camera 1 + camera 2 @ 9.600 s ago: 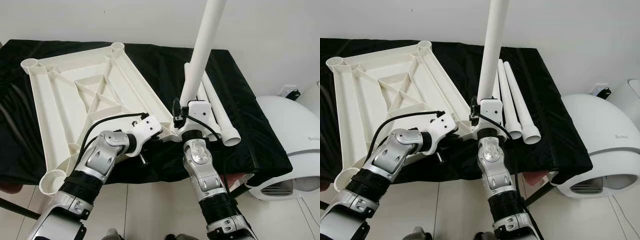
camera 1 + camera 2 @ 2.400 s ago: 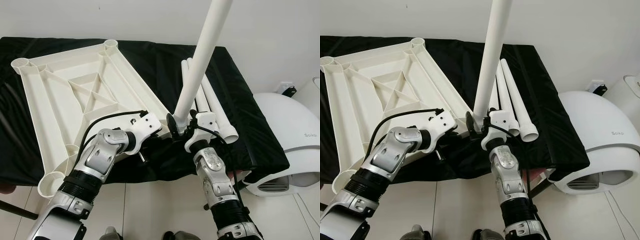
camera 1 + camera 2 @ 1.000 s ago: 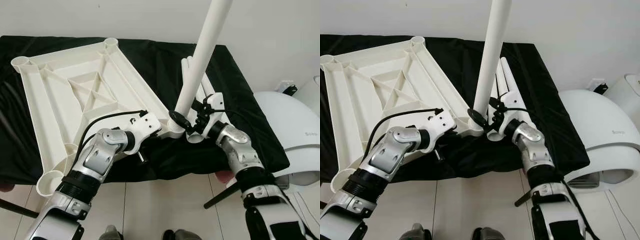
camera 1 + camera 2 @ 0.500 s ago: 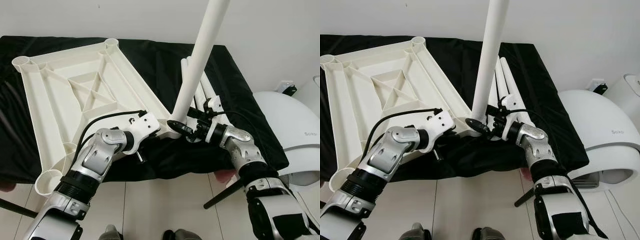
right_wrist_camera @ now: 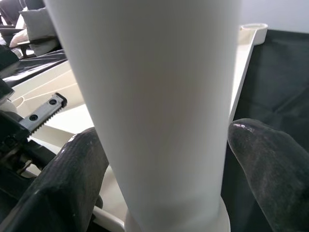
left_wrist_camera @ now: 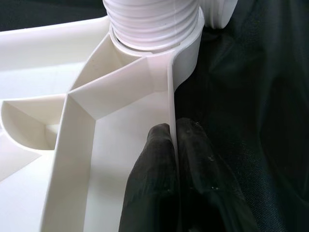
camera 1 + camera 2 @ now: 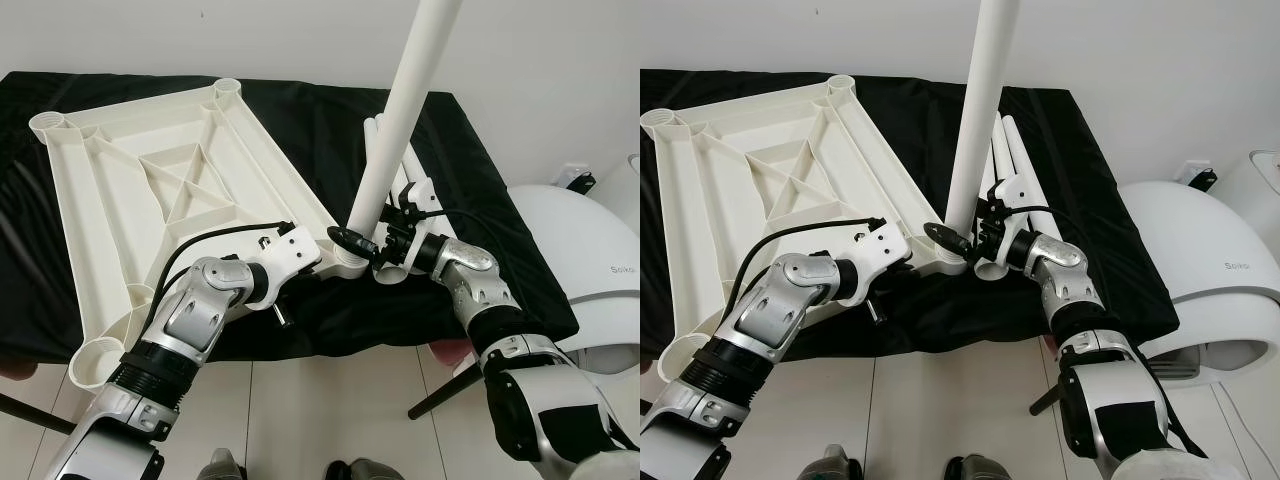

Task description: Building children table

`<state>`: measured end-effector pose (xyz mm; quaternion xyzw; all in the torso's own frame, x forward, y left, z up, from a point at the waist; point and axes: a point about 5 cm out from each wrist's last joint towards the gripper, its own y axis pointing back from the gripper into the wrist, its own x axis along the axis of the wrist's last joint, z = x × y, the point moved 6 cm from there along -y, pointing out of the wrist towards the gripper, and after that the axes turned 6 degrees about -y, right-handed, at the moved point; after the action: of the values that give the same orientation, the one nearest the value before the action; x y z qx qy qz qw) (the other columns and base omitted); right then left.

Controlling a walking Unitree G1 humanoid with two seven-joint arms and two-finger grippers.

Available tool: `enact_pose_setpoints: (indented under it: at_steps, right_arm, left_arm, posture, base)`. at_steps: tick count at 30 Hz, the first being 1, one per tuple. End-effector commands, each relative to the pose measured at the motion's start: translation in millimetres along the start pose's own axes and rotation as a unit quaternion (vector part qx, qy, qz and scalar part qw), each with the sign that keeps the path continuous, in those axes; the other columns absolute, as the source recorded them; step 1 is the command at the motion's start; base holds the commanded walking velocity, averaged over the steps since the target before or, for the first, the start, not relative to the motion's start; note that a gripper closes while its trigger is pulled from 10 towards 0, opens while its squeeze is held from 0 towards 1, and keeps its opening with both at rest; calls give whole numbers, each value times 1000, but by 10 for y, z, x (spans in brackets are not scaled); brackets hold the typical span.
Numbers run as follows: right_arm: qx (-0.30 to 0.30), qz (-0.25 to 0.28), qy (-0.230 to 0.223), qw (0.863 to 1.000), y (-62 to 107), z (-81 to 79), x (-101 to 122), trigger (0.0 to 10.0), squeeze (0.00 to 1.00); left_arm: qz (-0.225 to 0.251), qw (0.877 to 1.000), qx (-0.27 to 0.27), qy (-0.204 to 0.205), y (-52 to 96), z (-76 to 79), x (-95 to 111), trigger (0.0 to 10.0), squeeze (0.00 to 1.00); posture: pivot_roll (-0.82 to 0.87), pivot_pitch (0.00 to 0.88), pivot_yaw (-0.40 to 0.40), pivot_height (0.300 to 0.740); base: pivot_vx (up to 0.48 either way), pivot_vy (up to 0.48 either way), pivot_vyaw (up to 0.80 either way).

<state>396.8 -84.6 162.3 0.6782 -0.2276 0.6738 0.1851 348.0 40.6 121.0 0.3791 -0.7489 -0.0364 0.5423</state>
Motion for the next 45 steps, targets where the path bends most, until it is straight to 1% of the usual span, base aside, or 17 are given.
enact_pose_setpoints:
  at_steps: [1, 2, 3, 4, 5, 7, 8, 9, 10, 11, 12, 13, 18, 19, 30, 35, 45]
  right_arm:
    - [4, 0, 3, 1000, -15, 7, 22, 5373, 0]
    - [4, 0, 3, 1000, -15, 7, 22, 5373, 0]
    - [8, -2, 2, 1000, -19, -2, 9, 2941, 0]
    - [8, -2, 2, 1000, -19, -2, 9, 2941, 0]
    - [13, -7, 0, 1000, -19, -13, -8, 3569, 0]
    - [13, -9, 1, 1000, -16, -12, -18, 3490, 0]
    - [14, -10, 3, 1000, -15, -10, -22, 2314, 0]
    - [14, -10, 3, 1000, -15, -10, -22, 2314, 0]
    - [14, -11, 4, 1000, -14, -7, -24, 1961, 0]
    - [14, -11, 6, 1000, -16, -6, -26, 431, 0]
    - [14, -11, 6, 1000, -16, -6, -26, 431, 0]
    - [14, -11, 5, 1000, -18, -6, -27, 0, 0]
    - [16, -7, 2, 1000, -24, -23, -39, 0, 0]
    - [13, -4, -1, 1000, -28, -29, -45, 10000, 0]
    - [-1, 22, -17, 1000, -59, -104, -80, 10000, 0]
    - [-44, 45, -15, 998, -60, -71, -55, 10000, 0]
    - [-122, 64, -9, 990, -90, -52, -23, 10000, 0]
  left_arm:
    - [-8, 1000, 19, -8, 8, -28, -7, 10000, 0]
    - [-8, 1000, 19, -8, 8, -28, -7, 10000, 0]
    - [-8, 1000, 20, -8, 11, -32, -8, 10000, 0]
    - [-8, 1000, 20, -8, 11, -32, -8, 10000, 0]
    - [-8, 1000, 20, -8, 16, -37, -9, 10000, 0]
    - [-9, 1000, 21, -8, 20, -40, -10, 10000, 0]
    - [-9, 1000, 21, -8, 23, -40, -11, 10000, 0]
    - [-9, 1000, 21, -8, 23, -40, -11, 10000, 0]
    - [-9, 1000, 20, -8, 24, -40, -12, 10000, 0]
    - [-9, 1000, 20, -7, 26, -41, -13, 10000, 0]
    - [-9, 1000, 20, -7, 26, -41, -13, 10000, 0]
    - [-9, 1000, 20, -8, 27, -40, -14, 10000, 0]
    - [-9, 1000, 22, -6, 29, -44, -11, 10000, 0]
    - [-9, 1000, 22, -6, 29, -45, -11, 10000, 0]
    - [-9, 1000, 25, -2, 26, -45, -16, 10000, 0]
    - [-9, 1000, 26, 0, 21, -46, -14, 10000, 0]
    - [-5, 1000, 23, 0, -6, -10, 5, 10000, 0]
  posture:
    - [29, 41, -46, 740]
    - [29, 41, -46, 740]
    - [30, 44, -45, 740]
    - [30, 44, -45, 740]
    - [30, 46, -43, 740]
    - [30, 48, -43, 740]
    - [29, 49, -42, 740]
    - [29, 49, -42, 740]
    - [30, 49, -41, 740]
    - [30, 50, -41, 740]
    - [30, 50, -41, 740]
    - [29, 50, -42, 740]
    - [30, 53, -44, 740]
    - [30, 53, -45, 740]
    - [30, 55, -50, 740]
    - [27, 51, -55, 740]
    - [22, 36, -62, 740]
  base:
    - [0, 0, 0]
    - [0, 0, 0]
    - [0, 0, 0]
    - [0, 0, 0]
    - [0, 0, 0]
    - [0, 0, 0]
    - [0, 0, 0]
    - [0, 0, 0]
    - [0, 0, 0]
    - [0, 0, 0]
    - [0, 0, 0]
    - [0, 0, 0]
    - [0, 0, 0]
    - [0, 0, 0]
    - [0, 0, 0]
    - [0, 0, 0]
    - [0, 0, 0]
